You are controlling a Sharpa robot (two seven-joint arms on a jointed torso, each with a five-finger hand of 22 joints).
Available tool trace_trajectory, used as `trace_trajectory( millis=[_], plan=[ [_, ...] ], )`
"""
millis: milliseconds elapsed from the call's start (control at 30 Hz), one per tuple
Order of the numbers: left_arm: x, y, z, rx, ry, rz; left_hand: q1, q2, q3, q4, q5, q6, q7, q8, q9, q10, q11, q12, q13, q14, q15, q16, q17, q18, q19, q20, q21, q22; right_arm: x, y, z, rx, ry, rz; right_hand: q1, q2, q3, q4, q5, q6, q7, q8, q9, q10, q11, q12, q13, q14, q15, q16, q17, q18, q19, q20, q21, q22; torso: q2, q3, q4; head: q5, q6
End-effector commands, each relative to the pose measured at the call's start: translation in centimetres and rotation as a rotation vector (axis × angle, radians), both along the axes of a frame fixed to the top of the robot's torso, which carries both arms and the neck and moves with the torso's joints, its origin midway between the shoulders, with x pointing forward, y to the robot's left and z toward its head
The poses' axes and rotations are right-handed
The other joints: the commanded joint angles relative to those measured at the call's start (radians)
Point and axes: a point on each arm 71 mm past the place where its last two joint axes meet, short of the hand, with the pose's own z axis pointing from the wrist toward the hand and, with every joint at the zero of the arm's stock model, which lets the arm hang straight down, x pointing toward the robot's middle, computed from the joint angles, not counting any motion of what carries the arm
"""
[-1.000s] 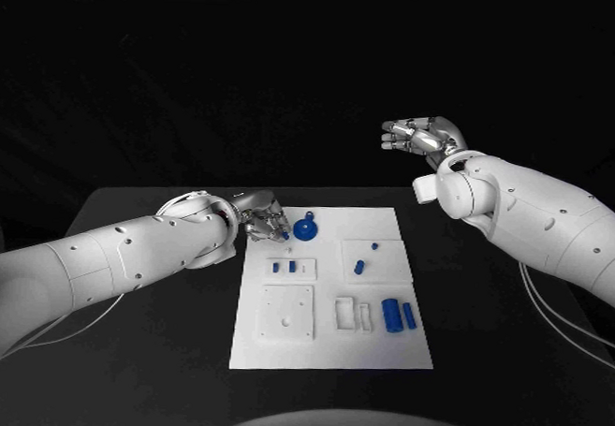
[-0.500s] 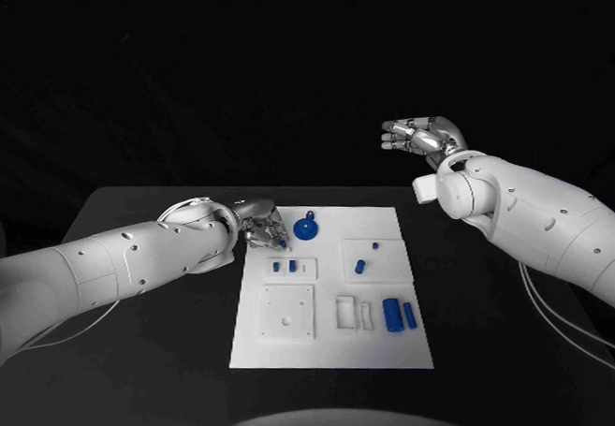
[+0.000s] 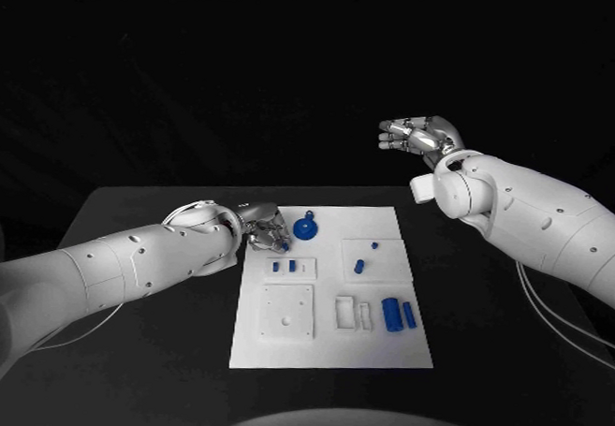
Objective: Assemble the parts on the task board
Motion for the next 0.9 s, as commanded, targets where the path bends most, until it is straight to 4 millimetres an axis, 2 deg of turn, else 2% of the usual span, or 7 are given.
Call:
trace_trajectory(
  millis=[33, 900],
  plan=[
    [-0.1, -0.3, -0.1, 0.007, 0.001, -0.022, -0.002, 0.004, -0.004, -0.003, 0.003, 0.004, 0.005, 0.006, 0.002, -0.005, 0.002, 0.0, 0.0, 0.0, 0.002, -0.003, 0.001, 0.017, -0.007, -0.002, 0.003, 0.02, 0.0, 0.2, 0.0, 0.005, -0.004, 0.02, -0.007, -0.003, 0.01, 0.001, 0.003, 0.002, -0.001, -0.003, -0.001, -0.005, 0.001, -0.006, -0.002, -0.005, -0.002, -0.004, -0.001, -0.005, -0.001, -0.003, -0.005, -0.001, 0.0, -0.0002, 0.0003, -0.001, 0.0],
    [-0.6, -1.1, -1.1, 0.066, 0.015, -0.063, 0.0, 0.004, 0.0, -0.007, 0.004, 0.011, 0.004, 0.006, 0.002, 0.001, 0.0, 0.0, 0.0, -0.001, 0.0, -0.006, 0.002, 0.017, -0.01, -0.003, 0.008, 0.021, 0.0, 0.2, 0.1, 0.004, -0.004, 0.019, -0.007, -0.003, 0.01, 0.001, 0.003, 0.002, -0.001, -0.003, -0.001, -0.005, 0.001, -0.006, -0.002, -0.005, -0.002, -0.004, -0.001, -0.005, -0.001, -0.003, -0.005, -0.001, 0.0, 0.0001, 0.0006, -0.006, -0.005]
  ],
)
